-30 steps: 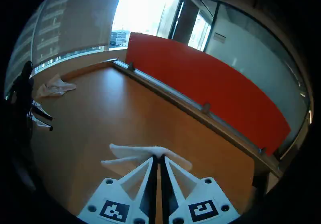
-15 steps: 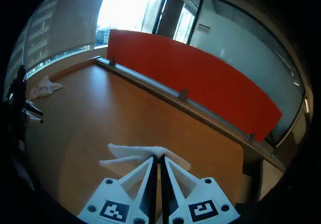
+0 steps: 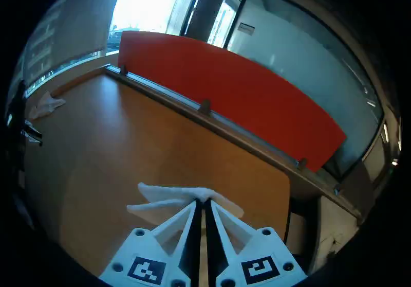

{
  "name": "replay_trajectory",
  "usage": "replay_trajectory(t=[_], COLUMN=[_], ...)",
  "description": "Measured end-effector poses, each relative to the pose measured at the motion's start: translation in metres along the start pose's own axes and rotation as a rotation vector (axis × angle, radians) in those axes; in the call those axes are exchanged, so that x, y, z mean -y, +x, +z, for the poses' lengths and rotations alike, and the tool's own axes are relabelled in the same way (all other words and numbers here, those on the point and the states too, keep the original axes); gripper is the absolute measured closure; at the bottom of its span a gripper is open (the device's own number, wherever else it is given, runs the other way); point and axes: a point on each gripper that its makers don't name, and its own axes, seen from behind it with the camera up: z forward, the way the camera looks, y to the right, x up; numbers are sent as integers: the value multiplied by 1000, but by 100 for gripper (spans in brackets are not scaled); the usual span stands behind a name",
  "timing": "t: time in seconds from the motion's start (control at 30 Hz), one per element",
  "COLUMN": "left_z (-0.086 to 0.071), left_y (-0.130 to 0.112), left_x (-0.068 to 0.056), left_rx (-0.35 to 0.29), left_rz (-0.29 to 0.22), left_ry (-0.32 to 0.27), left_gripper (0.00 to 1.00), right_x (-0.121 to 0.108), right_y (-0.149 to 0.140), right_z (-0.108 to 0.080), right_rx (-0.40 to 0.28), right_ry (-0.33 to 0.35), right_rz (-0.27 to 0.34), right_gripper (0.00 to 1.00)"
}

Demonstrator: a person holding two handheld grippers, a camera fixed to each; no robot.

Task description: Fold towel

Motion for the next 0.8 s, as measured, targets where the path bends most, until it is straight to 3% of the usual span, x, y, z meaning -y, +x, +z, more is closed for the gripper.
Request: replay_trajectory(t=[0.37,0.8], left_z=[1,-1], left_y=[5,3], left_x=[-13,-19], left_rx=[1,7], left_rz=[19,31], left_ry=[-7,-12], left_gripper=[11,11], right_x=[-37,-45], right_y=[-20,-60], right_z=[-5,-24], right_rx=[33,75], right_ry=[-37,-62], right_rz=[12,52], right_gripper=[96,96])
